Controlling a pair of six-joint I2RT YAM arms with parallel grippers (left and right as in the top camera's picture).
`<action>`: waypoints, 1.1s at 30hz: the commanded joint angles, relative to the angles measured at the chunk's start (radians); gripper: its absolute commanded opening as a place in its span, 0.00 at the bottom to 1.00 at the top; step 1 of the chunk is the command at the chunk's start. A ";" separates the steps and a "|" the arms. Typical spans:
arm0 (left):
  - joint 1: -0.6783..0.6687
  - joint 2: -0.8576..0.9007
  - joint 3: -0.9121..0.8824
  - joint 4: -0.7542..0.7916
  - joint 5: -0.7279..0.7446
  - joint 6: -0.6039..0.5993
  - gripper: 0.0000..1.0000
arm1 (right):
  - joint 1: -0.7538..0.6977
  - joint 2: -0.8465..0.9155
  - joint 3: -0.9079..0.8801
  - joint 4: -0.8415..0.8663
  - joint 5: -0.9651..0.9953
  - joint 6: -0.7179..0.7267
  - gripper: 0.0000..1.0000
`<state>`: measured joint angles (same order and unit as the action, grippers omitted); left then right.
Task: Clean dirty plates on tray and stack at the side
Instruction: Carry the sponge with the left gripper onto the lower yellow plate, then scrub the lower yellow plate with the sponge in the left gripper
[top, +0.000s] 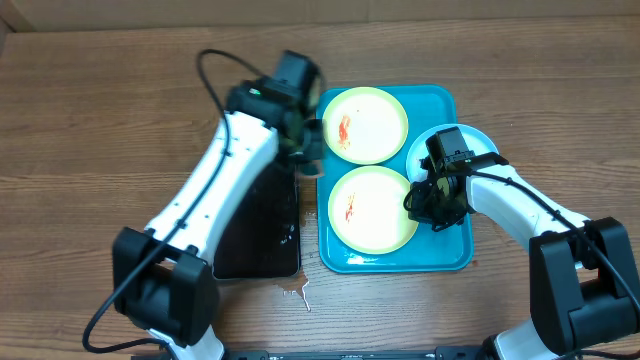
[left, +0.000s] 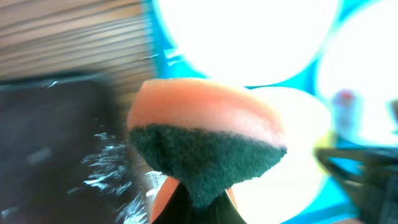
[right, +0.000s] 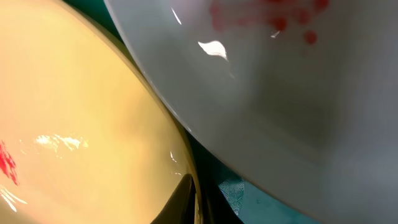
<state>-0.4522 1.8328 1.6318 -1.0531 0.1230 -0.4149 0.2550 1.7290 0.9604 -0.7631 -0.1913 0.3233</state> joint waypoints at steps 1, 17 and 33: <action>-0.105 0.049 0.013 0.082 0.111 -0.017 0.04 | -0.008 0.022 -0.008 -0.001 0.033 -0.013 0.06; -0.163 0.338 0.016 0.108 0.022 -0.196 0.04 | -0.008 0.022 -0.008 -0.002 0.032 -0.013 0.06; -0.147 0.338 0.023 0.017 0.027 -0.044 0.04 | -0.008 0.022 -0.008 -0.001 0.032 -0.013 0.06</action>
<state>-0.6128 2.1757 1.6463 -1.0573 0.0711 -0.5350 0.2550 1.7302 0.9604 -0.7628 -0.1913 0.3138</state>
